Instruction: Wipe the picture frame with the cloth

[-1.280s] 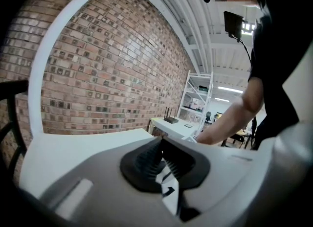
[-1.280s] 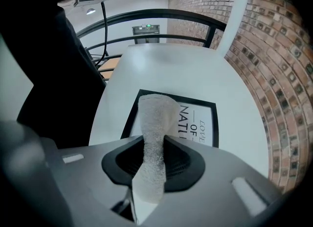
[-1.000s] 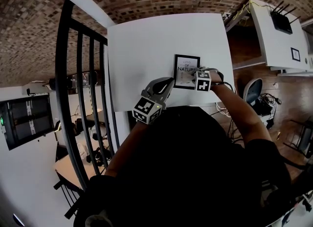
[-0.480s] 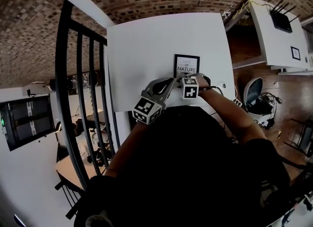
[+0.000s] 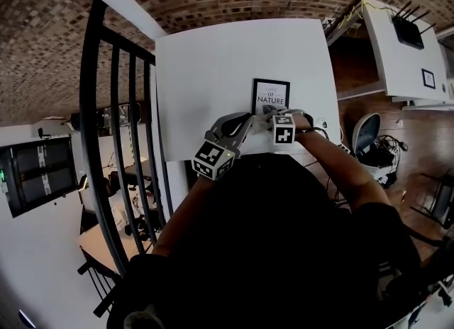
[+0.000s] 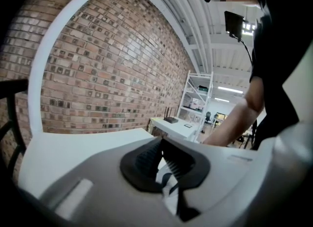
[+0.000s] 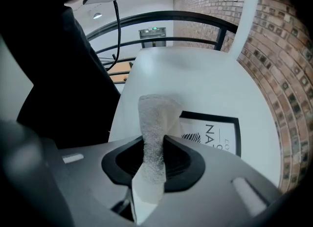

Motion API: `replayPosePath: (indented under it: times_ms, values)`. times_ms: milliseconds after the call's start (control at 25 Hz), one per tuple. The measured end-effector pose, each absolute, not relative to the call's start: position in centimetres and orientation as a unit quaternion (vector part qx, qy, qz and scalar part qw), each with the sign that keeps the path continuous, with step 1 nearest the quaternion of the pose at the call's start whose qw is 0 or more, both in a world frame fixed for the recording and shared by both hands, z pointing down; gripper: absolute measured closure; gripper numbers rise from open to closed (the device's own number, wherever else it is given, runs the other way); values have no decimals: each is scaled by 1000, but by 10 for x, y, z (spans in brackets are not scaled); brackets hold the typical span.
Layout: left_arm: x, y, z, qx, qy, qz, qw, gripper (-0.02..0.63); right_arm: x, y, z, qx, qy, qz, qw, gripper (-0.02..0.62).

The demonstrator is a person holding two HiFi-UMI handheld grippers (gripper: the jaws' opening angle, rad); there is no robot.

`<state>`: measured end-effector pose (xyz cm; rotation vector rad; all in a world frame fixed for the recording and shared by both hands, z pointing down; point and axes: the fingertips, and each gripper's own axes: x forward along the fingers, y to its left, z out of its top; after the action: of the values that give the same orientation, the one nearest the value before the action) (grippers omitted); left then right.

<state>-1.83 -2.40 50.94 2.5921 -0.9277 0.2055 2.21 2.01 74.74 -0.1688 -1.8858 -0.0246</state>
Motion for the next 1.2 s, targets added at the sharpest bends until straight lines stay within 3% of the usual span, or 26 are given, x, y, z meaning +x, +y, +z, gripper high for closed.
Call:
replayPosePath:
  times_ms: [760, 1000, 1200]
  values:
    - [-12, -25, 509, 926, -321, 74, 185, 606, 64, 17, 743, -70, -802, -15, 592, 497]
    - [-13, -25, 510, 924, -325, 77, 184, 606, 49, -8, 699, 1, -859, 18, 511, 497]
    - [-14, -29, 508, 922, -331, 73, 184, 606, 35, -44, 636, 135, -933, 124, 309, 497]
